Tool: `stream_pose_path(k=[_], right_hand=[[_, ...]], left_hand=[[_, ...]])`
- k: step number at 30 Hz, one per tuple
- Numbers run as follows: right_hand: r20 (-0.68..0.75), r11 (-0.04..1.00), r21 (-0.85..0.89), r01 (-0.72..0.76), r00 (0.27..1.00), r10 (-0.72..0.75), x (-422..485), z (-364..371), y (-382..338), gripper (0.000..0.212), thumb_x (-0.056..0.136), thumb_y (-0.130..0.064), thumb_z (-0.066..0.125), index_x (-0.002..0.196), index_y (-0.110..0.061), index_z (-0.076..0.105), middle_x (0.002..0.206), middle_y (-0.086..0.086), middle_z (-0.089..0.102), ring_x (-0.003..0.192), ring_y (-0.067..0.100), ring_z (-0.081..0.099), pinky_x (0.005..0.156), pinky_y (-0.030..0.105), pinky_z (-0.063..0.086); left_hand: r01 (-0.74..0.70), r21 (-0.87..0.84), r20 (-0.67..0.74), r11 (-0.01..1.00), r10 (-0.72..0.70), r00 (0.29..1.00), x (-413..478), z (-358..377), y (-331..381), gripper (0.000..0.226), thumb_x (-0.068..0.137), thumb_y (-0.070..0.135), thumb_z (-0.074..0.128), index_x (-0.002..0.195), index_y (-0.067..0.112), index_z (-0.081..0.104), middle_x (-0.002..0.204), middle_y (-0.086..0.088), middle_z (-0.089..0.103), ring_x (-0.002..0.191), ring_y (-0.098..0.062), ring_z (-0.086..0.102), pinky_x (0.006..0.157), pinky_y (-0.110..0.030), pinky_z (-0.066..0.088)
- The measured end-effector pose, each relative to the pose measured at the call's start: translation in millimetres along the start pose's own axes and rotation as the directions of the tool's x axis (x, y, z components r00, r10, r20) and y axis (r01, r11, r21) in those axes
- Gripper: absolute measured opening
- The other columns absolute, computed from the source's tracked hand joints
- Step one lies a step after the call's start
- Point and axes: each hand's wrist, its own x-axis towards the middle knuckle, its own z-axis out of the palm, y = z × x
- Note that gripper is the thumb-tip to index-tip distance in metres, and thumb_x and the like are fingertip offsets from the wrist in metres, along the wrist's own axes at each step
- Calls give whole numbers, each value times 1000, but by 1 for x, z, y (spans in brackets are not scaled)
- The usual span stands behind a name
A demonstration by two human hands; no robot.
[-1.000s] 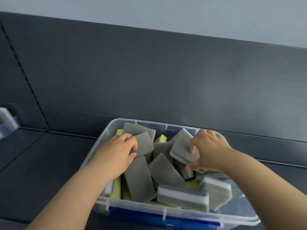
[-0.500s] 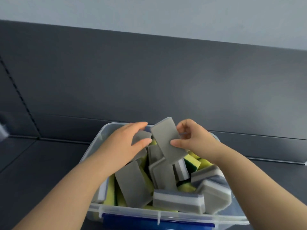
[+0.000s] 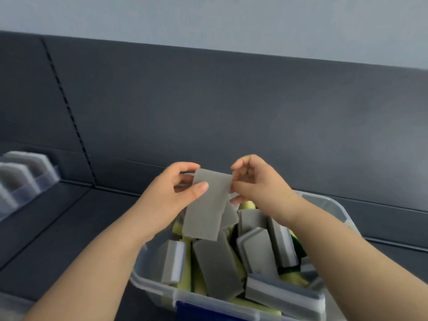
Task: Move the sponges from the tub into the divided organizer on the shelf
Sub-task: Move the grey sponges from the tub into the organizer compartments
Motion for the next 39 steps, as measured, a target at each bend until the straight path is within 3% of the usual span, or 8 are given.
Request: stream_pose_path(k=[4,7,9,16,21,25,28,39], right_hand=[[-13,843,-529,-100,994,110,22,10,7,12,84,-24,62,92,-24,52,94,-4,58,80,17,59,69,30,53],[27,495,-849,-185,920,392,29,15,24,58,79,-56,60,122,-19,44,119,2,53,107,22,53,90,35,45],[19,441,-877,-192,902,431,28,18,31,76,76,-63,59,132,-18,36,131,5,46,117,25,47,94,36,41],[20,503,-825,-258,876,483,22,8,35,81,62,-50,78,130,-24,42,128,-2,47,111,19,50,90,30,42],[-16,578,-740,-344,868,496,15,-3,34,62,58,-50,81,106,-22,52,107,-4,52,98,17,54,86,32,48],[-53,870,-237,-433,900,433,2,-18,27,43,65,-23,82,95,-18,52,95,5,59,77,17,61,59,28,51],[-177,931,22,-364,915,362,-13,-36,23,43,67,-11,80,98,-23,53,101,7,57,82,21,63,59,33,56],[-490,874,-389,-292,869,72,-85,-81,30,44,63,-31,80,92,-46,50,90,-16,63,78,-3,60,69,24,51]], left_hand=[[-74,198,-116,977,99,988,1,-25,-9,31,84,34,62,113,44,55,106,22,63,96,5,58,80,-22,47],[-143,527,-63,838,206,976,0,-38,-19,37,89,34,55,125,43,49,113,32,47,100,13,43,77,-4,33],[-183,648,65,739,185,980,-2,-40,-26,42,91,35,51,131,42,43,120,31,40,101,11,39,76,-11,34],[-272,799,310,537,21,951,-6,-55,-37,93,82,16,54,125,72,-7,114,31,14,98,3,30,59,-17,39],[-216,724,237,655,58,970,1,-60,-32,96,81,7,57,123,73,2,104,30,25,99,12,33,66,-15,40],[-164,601,90,782,138,986,11,-62,-27,79,75,21,72,121,67,26,108,30,48,95,9,46,71,-13,35],[-202,499,57,842,201,978,15,-50,-19,67,69,27,77,107,64,35,105,32,50,97,15,46,70,-11,36],[-258,161,-10,953,262,965,11,42,9,58,68,30,78,111,54,47,104,28,61,94,2,58,77,-26,47]])
